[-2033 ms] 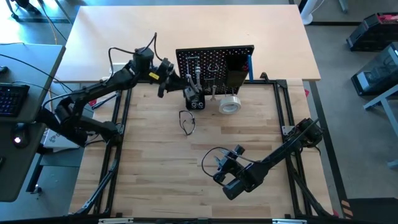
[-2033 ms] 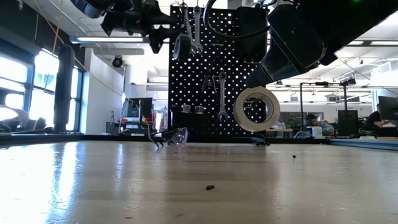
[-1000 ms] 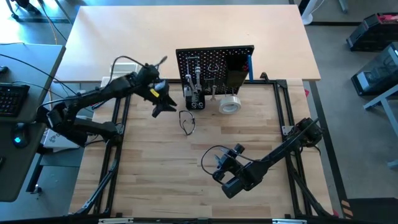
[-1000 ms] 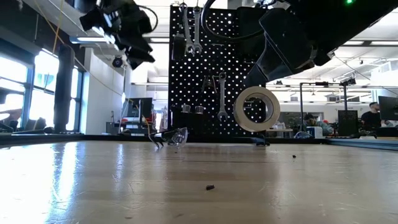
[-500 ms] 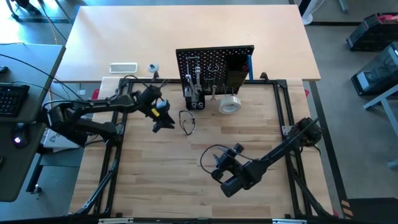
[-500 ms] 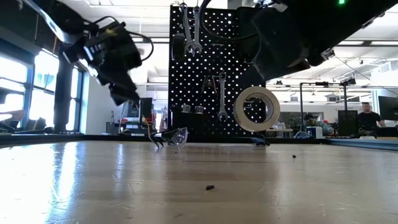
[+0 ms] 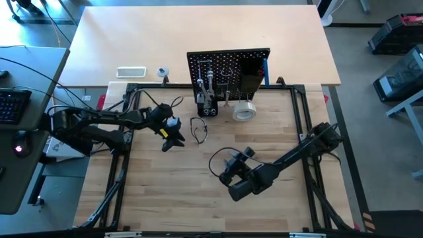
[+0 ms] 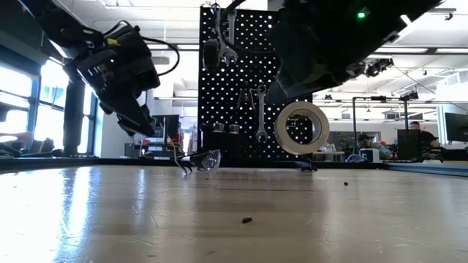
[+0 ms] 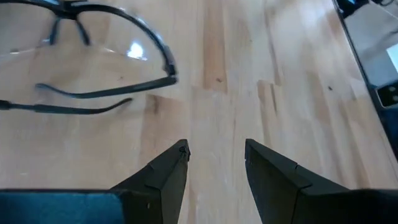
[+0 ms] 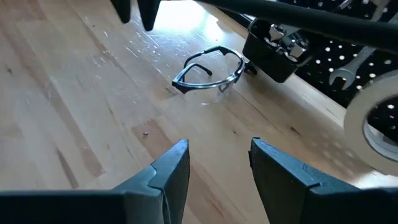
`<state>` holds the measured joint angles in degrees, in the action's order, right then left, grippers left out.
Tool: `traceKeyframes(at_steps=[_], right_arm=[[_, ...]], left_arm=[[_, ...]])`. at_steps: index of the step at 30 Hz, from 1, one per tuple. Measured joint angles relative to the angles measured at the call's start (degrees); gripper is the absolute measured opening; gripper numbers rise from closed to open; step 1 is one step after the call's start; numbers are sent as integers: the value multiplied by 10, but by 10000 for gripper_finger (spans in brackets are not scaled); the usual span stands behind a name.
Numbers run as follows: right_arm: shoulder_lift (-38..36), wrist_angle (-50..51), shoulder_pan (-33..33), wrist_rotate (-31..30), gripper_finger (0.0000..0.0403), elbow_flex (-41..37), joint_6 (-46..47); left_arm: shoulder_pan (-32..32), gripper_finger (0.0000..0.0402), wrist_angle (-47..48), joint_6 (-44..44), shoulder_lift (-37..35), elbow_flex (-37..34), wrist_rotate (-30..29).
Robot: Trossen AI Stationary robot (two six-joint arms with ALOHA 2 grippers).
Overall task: Hang tools onto peg board
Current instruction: Put the safety glasses into the top black bin on the peg board
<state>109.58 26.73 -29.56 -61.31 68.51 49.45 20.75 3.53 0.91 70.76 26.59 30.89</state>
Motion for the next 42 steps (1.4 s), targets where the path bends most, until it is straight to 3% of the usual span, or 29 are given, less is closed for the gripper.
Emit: traceKeyframes(at_steps=[6, 22, 33, 42], right_arm=[[0, -55, 25, 30, 163, 0, -72], [11, -115, 62, 53, 163, 0, -148], [80, -275, 71, 120, 163, 0, -232], [83, -285, 98, 108, 163, 0, -249]], left_arm=[[-40, 152, -8, -1, 0, 0, -16], [-137, 152, -44, -6, 1, 0, -202], [-149, 152, -79, -44, 2, 0, -296], [-149, 152, -95, -46, 32, 0, -303]])
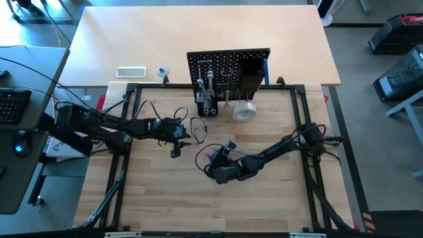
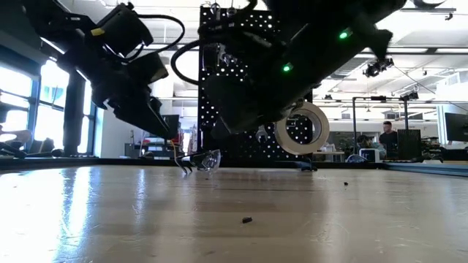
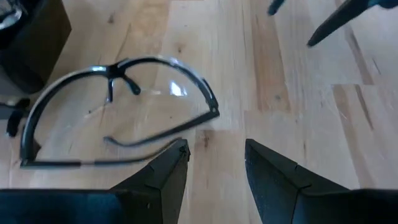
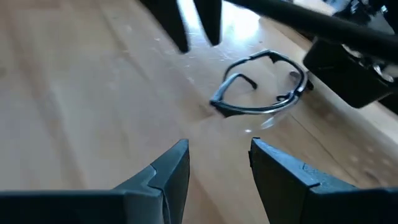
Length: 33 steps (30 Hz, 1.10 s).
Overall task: Hang tools onto peg board
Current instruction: Put the safety glasses into the top black bin on the peg board
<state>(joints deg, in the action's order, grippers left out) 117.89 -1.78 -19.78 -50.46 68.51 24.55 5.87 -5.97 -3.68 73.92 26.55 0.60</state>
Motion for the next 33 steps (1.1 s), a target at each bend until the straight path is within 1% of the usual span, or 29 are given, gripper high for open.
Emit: traceKeyframes(at_steps=[4, 8, 10, 17, 24, 33], right_arm=[[0, -10, 32, 24, 163, 0, 10], [0, -33, 59, 49, 163, 0, 11], [0, -44, 69, 55, 163, 0, 16], [0, -47, 109, 72, 163, 0, 41], [-1, -69, 148, 153, 163, 0, 40], [-1, -62, 173, 166, 163, 0, 40]], left_arm=[[0, 152, -38, -9, 33, 0, -8], [0, 152, -54, -15, 54, 0, -70], [0, 152, -59, -27, 62, 0, -82], [0, 152, -85, -56, 85, 0, -86], [0, 152, -118, -75, 123, 1, -86], [0, 152, -141, -75, 167, 12, -97]])
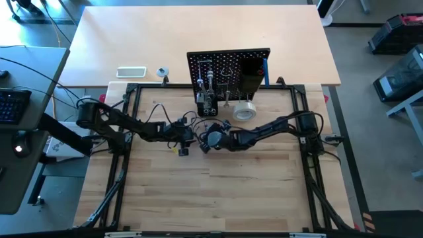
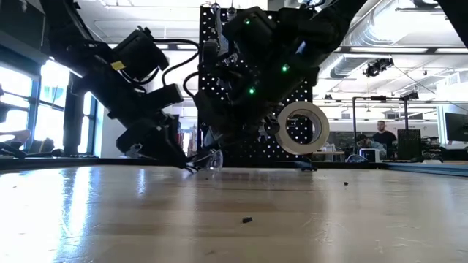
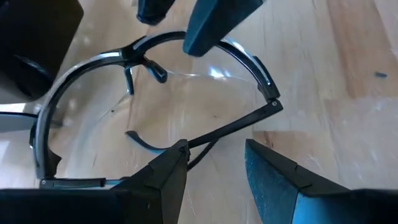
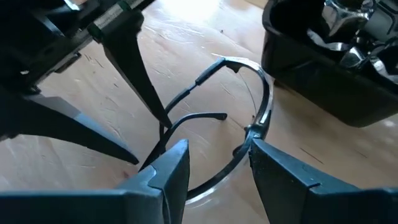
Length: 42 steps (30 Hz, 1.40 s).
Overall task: Hang tools onto peg board
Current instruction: Put the safety glasses into the top black bin on the peg board
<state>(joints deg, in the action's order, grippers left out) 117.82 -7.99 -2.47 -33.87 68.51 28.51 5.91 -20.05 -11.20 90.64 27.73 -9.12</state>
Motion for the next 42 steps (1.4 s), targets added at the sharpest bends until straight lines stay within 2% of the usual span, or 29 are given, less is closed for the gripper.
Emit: traceKeyframes(at_steps=[10, 20, 27, 30, 36, 42], right_arm=[[0, 56, 4, 3, 157, 0, 16], [17, 63, 3, 36, 85, 0, 21], [19, 71, -9, 42, 44, 0, 34], [19, 75, -17, 42, 37, 0, 38], [18, 92, -32, 55, 36, 1, 45], [21, 102, -49, 57, 26, 0, 45]], left_arm=[[0, 152, -34, -5, 8, 0, -2], [-1, 152, -42, 2, 8, 0, 4], [-10, 152, -43, 24, 7, 0, 58], [-23, 152, -43, 26, -1, 0, 63], [-58, 152, -36, 26, -46, 0, 71], [-82, 152, -3, 26, -136, 0, 70]])
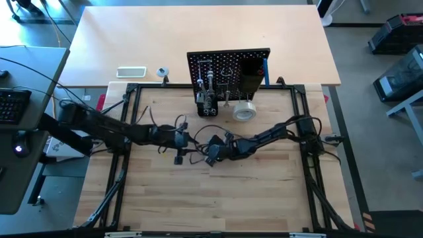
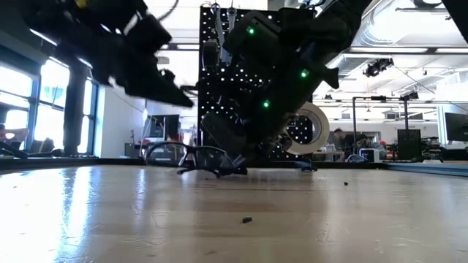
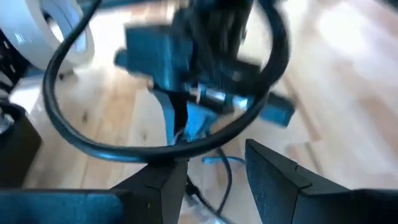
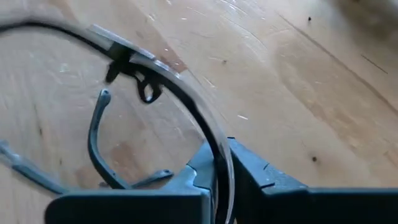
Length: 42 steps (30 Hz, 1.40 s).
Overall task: Hang tools onto peg board
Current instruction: Put the safety glasses into the top black bin on the peg board
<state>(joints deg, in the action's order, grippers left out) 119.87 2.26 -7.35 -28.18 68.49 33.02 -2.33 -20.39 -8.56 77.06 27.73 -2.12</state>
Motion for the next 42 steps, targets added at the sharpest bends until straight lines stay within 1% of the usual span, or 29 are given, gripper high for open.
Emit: traceKeyframes(at_steps=[5, 8, 12, 19, 23, 28, 31, 36, 42], right_arm=[[0, 1, -16, -10, 8, 0, -14], [0, 0, -27, -21, 9, 0, -19], [0, 4, -39, -35, 12, 0, -20], [-10, 11, -58, -65, 8, 0, -40], [-33, 22, -67, -89, 10, 0, -54], [-76, 34, -78, -126, 9, 0, -101], [-108, 49, -85, -158, 9, 0, -127], [-168, 88, -99, -219, 8, 0, -166], [-252, 145, -116, -309, 8, 0, -215]], left_arm=[[-5, 152, 45, 0, -82, 0, -1], [-4, 152, 74, 4, -120, 0, -8], [-3, 152, 101, 6, -155, 0, -34], [-3, 152, 129, 20, -168, 0, -38], [-3, 152, 136, 24, -168, 0, -38], [-3, 152, 144, 24, -168, 0, -49], [-3, 152, 151, 24, -168, 0, -61], [-3, 152, 166, 24, -168, 0, -62], [-3, 152, 172, 24, -168, 0, -63]])
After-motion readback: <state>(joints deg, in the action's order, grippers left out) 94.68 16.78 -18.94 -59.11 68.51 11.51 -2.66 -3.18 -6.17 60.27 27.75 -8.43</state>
